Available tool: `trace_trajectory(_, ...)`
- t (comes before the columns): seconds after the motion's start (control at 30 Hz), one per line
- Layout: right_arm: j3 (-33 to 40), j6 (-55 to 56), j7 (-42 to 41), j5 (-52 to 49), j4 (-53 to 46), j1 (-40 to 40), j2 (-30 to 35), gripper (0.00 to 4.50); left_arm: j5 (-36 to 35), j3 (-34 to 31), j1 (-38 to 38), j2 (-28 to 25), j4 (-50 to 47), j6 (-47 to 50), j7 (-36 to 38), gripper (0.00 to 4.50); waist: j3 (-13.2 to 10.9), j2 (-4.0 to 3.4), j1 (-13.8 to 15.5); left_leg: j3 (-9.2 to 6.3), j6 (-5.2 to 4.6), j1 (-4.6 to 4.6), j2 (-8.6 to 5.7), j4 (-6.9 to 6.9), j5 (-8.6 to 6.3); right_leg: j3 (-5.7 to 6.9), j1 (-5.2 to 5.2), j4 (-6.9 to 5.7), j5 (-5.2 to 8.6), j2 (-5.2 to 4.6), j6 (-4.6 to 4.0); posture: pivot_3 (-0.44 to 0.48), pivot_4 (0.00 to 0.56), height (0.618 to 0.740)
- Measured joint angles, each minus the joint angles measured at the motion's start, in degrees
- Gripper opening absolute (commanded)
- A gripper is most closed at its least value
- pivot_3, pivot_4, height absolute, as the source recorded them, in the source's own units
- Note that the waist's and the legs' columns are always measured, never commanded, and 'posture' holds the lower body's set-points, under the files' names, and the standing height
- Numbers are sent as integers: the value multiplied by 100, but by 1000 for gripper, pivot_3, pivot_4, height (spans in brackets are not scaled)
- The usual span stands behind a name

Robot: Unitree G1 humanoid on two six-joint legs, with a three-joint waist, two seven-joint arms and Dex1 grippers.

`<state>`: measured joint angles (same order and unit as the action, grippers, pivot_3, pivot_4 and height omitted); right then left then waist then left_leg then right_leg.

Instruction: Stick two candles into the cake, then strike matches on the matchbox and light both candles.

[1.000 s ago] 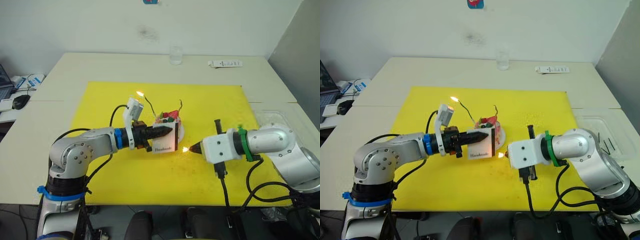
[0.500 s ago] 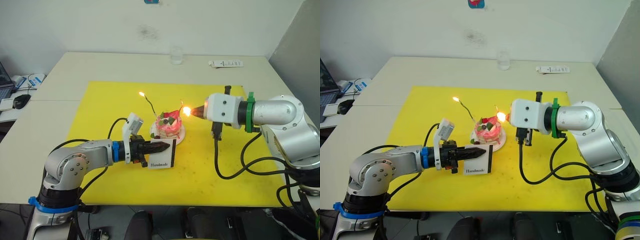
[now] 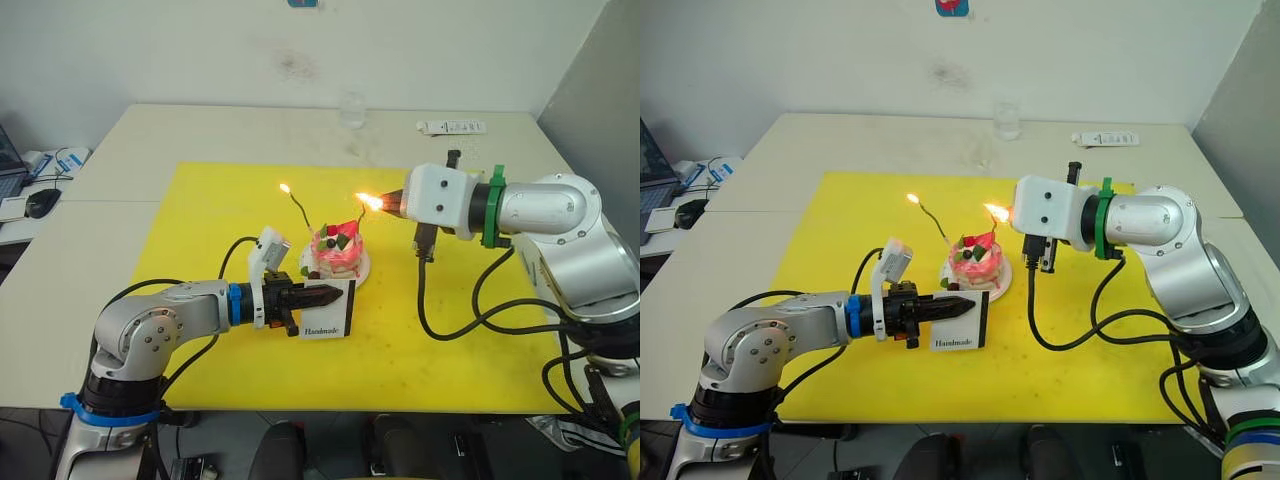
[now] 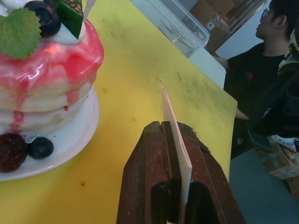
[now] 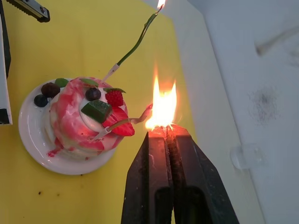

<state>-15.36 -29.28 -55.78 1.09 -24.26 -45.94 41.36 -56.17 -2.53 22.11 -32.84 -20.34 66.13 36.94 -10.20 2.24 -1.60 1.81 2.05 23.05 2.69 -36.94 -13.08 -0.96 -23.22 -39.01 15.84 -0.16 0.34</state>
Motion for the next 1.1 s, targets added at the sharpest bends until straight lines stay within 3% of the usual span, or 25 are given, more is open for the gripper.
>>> trace_trajectory(1.1, -153, 252, -27, 111, 172, -1, 48, 25, -6, 1, 54, 44, 0, 9, 0, 0, 0, 0, 0, 0, 0, 0, 0, 0, 0, 0, 0, 0, 0, 0, 0, 0, 150, 740)
